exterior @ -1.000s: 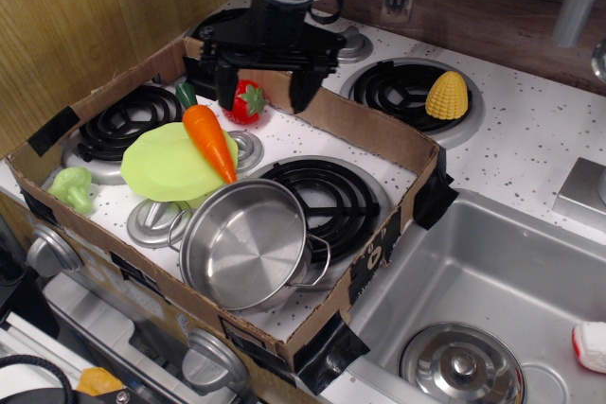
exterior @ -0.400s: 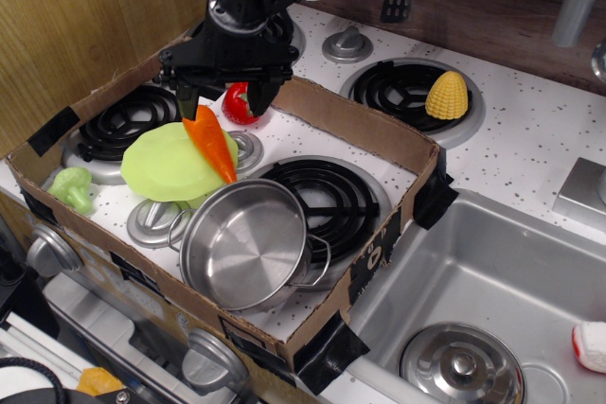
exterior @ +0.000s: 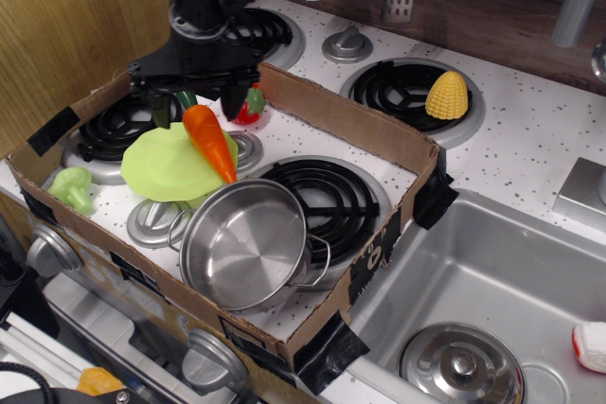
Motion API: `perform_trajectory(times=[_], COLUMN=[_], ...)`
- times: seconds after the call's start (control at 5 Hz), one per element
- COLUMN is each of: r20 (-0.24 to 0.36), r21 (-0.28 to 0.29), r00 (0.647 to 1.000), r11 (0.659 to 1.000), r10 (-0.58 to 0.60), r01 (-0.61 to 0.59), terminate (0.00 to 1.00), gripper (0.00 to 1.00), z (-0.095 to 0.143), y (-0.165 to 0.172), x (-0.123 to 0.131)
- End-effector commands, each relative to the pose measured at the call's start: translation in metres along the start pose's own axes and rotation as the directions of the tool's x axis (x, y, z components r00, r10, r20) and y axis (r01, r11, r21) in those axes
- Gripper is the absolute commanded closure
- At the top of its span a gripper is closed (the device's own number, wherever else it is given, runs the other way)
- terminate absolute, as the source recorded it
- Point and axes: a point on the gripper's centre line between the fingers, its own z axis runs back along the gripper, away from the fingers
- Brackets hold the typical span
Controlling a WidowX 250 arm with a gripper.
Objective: Take carrot off plate
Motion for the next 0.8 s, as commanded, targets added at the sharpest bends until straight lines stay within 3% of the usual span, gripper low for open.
perform_trajectory(times=[0.0, 0.4, 0.6], r20=[-0.008, -0.028, -0.028], r21=[-0.046, -0.079, -0.079], r00=[1.0, 1.0, 1.0], r11=[0.999, 0.997, 0.997], r10=[0.001, -0.005, -0.011], r01=[-0.002, 0.002, 0.009], terminate=[0.0, 0.0, 0.0], gripper=[0.0, 0.0, 1.0], z=[-0.004, -0.016, -0.016], y=[0.005, -0.001, -0.002], x=[0.001, 0.0, 0.002])
